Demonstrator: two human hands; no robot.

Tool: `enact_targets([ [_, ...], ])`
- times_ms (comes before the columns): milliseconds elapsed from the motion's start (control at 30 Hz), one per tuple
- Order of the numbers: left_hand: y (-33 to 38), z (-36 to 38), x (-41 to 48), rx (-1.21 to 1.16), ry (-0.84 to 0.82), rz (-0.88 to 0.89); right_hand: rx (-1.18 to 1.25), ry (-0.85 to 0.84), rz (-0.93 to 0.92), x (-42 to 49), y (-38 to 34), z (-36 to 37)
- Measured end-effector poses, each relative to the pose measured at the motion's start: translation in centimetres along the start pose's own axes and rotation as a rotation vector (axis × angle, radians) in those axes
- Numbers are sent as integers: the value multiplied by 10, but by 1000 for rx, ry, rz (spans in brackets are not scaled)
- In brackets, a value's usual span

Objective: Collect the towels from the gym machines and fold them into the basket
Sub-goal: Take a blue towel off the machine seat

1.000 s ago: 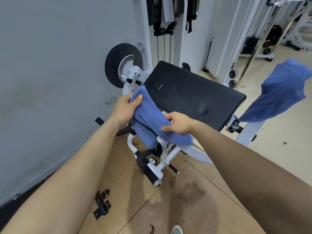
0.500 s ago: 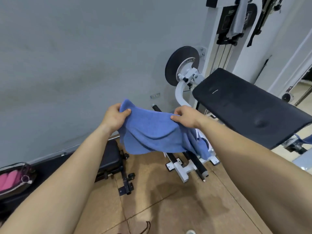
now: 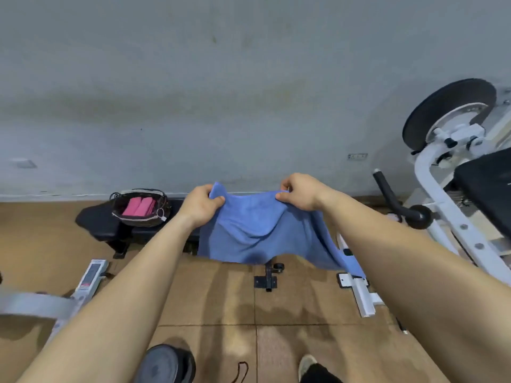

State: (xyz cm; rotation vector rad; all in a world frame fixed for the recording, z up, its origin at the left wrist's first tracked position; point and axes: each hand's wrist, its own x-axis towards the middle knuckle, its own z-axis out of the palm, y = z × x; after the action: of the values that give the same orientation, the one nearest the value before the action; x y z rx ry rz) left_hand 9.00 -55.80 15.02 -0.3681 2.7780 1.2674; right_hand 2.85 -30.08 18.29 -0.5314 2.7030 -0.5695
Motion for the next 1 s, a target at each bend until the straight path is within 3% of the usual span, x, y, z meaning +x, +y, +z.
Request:
enact_targets([
  [433, -139, -95, 66, 56, 134, -277, -27, -242, -206, 188, -116, 93],
  [667, -172, -132, 167, 113, 46, -352, 54, -309, -143, 309, -111, 108],
  [900, -180, -154, 272, 201, 23, -260, 198, -388, -51, 383, -82, 99],
  [1000, -186, -170, 313, 181, 20, -222, 36, -488, -41, 400, -74, 104],
])
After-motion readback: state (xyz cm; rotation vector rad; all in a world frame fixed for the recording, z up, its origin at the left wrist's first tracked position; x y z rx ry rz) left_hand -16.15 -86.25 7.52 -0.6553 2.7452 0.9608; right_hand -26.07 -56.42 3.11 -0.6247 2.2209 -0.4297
